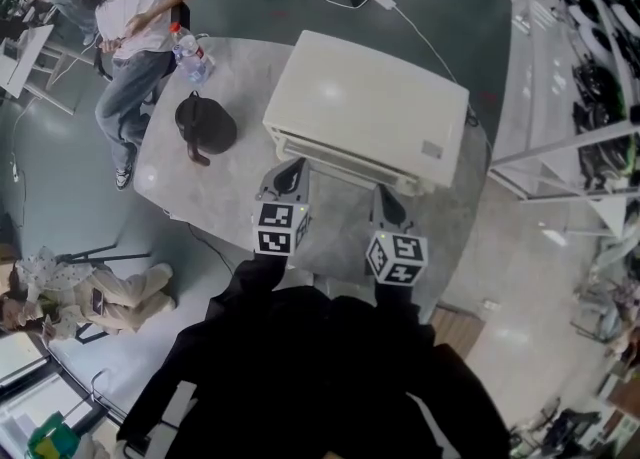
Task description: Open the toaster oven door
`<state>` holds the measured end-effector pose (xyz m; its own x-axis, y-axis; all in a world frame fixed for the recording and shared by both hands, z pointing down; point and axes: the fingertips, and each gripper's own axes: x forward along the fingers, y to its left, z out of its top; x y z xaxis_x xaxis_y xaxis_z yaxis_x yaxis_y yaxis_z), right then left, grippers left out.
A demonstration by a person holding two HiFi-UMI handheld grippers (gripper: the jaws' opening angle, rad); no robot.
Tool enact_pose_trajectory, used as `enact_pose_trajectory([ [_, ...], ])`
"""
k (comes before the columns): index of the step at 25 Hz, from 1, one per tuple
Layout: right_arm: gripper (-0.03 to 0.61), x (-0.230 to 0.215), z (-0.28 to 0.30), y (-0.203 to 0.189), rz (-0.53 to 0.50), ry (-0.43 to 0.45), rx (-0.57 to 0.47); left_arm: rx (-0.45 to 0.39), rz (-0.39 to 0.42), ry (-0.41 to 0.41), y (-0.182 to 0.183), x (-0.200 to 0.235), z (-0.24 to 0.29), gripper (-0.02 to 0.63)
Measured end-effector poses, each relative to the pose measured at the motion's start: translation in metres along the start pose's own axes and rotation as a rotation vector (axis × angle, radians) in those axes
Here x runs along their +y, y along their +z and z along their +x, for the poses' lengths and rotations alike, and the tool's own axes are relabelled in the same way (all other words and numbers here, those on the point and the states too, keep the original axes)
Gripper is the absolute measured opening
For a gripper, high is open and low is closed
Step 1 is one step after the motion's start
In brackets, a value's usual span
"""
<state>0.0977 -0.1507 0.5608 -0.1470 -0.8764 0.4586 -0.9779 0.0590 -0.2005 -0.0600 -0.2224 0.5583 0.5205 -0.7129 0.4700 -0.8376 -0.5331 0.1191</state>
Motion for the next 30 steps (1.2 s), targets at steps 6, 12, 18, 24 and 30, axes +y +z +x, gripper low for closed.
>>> enact_pose_trajectory([
  [6, 0.003, 0.004, -0.005, -0.006, 0.001, 0.02, 0.01, -0.003, -0.01, 0.01, -0.004, 0.0, -0.007, 0.003],
  [12, 0.003, 0.007, -0.014, -0.014, 0.008, 0.036, 0.01, 0.0, -0.017, 0.017, -0.011, -0.003, -0.013, 0.003],
  [18, 0.003, 0.011, -0.021, -0.023, 0.005, 0.053, 0.023, -0.002, -0.021, 0.026, -0.021, -0.001, -0.019, 0.003],
  [24, 0.003, -0.003, -0.034, -0.062, 0.052, -0.033, 0.102, 0.002, -0.01, 0.022, -0.021, -0.001, -0.019, 0.002],
  [30, 0.003, 0.016, -0.05, -0.065, 0.024, 0.03, 0.093, -0.004, -0.011, 0.031, -0.024, -0.001, -0.021, 0.003],
])
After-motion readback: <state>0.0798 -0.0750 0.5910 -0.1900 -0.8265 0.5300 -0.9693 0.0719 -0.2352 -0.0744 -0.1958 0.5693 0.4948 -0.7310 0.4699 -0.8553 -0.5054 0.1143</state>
